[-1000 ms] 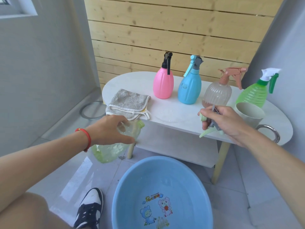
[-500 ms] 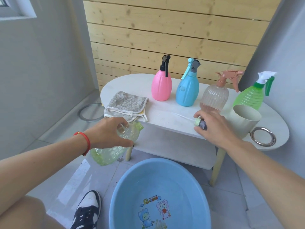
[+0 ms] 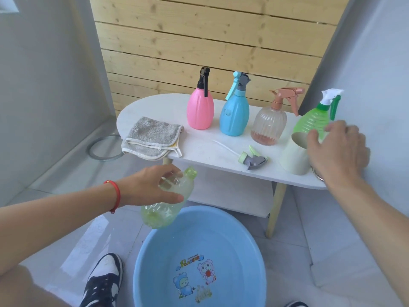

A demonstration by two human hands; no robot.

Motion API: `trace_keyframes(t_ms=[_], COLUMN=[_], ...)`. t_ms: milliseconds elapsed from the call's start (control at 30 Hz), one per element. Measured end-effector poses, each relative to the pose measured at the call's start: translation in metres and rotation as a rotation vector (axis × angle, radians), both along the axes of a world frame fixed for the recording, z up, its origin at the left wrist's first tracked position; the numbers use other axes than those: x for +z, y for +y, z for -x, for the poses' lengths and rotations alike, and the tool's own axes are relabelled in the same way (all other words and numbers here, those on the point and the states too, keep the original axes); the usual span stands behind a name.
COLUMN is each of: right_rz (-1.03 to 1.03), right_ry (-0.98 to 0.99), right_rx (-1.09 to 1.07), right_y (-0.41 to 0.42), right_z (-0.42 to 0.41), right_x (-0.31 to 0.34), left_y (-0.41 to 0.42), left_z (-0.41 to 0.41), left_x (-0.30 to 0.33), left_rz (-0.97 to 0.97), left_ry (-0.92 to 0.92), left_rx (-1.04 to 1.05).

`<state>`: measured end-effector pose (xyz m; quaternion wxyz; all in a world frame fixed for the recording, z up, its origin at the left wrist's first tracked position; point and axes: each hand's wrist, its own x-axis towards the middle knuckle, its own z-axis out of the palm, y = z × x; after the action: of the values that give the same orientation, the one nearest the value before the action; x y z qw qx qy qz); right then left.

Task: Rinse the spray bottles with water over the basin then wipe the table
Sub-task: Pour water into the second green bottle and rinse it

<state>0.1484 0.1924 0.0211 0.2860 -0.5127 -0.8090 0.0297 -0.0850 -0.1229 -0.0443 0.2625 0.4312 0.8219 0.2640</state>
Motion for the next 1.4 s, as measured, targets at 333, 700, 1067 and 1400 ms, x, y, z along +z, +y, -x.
trace_keyframes(t_ms=[333, 700, 1067, 1400], right_rz=[0.965, 1.086, 0.781, 0.427], right_ry=[0.292, 0.195, -0.845, -1.061], right_rx=[-0.052, 0.488, 0.364, 0.284], right_y=[0.007, -0.085, -0.166, -0.204], right_z=[-0.047, -0.082, -0.027, -0.037], right_x=[0.001, -0.004, -0.271, -0.338], left_y=[0.022, -0.027, -0.065, -0.085], left_z=[-0.031, -0.086, -0.114, -0.134], left_x=[-0.050, -0.172, -0.220, -0.238], left_rz=[0.055, -0.012, -0.054, -0.119], left_ry=[-0.254, -0.558, -0.434, -0.465], left_rx=[-0.180, 0.329, 0.507, 0.553])
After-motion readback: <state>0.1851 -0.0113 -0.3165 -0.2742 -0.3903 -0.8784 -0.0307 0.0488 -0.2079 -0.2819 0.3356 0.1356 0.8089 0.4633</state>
